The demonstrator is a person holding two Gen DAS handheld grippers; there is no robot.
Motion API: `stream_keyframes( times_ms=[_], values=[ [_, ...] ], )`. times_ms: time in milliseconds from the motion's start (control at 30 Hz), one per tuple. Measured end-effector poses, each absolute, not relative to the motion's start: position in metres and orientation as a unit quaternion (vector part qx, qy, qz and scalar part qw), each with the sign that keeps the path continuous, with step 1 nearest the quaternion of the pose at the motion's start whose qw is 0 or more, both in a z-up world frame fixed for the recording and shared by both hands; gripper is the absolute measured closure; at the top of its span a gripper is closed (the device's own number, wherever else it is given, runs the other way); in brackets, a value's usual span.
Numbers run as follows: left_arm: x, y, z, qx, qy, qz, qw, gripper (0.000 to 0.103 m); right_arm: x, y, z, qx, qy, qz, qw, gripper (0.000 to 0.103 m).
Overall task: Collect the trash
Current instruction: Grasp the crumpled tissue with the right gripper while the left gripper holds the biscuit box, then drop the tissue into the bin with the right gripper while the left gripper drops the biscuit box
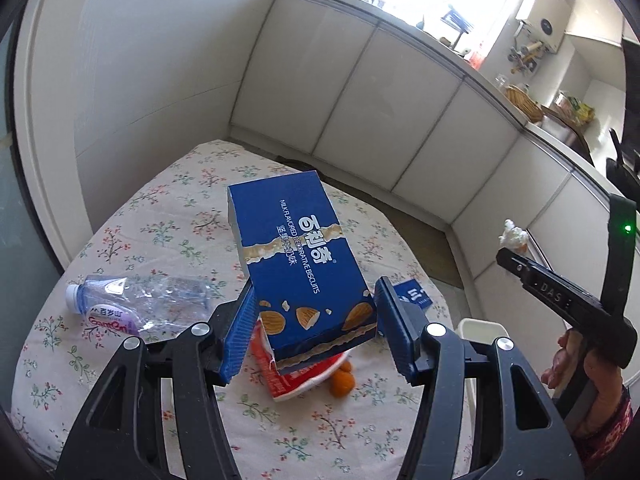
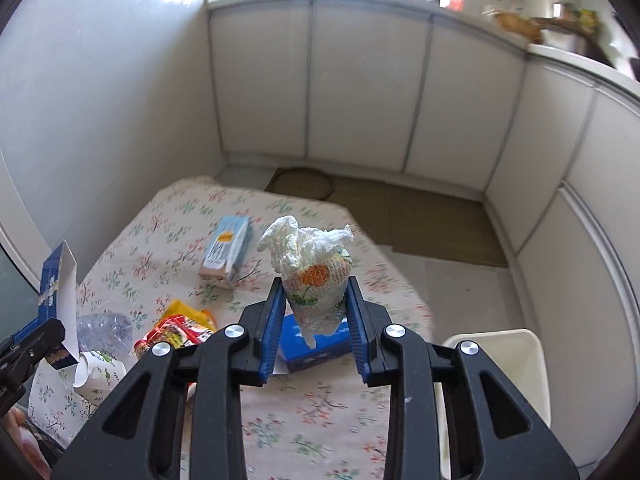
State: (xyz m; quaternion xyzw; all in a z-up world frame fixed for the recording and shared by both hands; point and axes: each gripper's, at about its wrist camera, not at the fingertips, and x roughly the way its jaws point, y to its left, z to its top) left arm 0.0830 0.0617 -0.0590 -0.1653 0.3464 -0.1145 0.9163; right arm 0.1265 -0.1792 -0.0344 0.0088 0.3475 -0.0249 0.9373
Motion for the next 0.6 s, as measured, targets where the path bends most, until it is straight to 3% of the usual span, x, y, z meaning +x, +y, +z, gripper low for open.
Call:
stream_keyframes(
  times_ms=[200, 500, 600],
  values=[
    [0.078, 0.026, -0.046, -0.132, 0.346, -0.140, 0.918, 0.048, 0.091, -0.241, -0.036, 0.031, 0.320, -0.095, 0.942, 0.072],
    [0.071, -0.038, -0.044, -0.077, 0.354, -0.174, 0.916, 0.048, 0.073, -0.361, -0.095, 0.115, 0.371, -0.205, 0.899, 0.070],
    [0.071, -0.062, -0.042, -0.057, 0.353, -0.187, 0.915, 0.048, 0.071, -0.389, -0.110, 0.139, 0.383, -0.223, 0.886, 0.062]
  ],
)
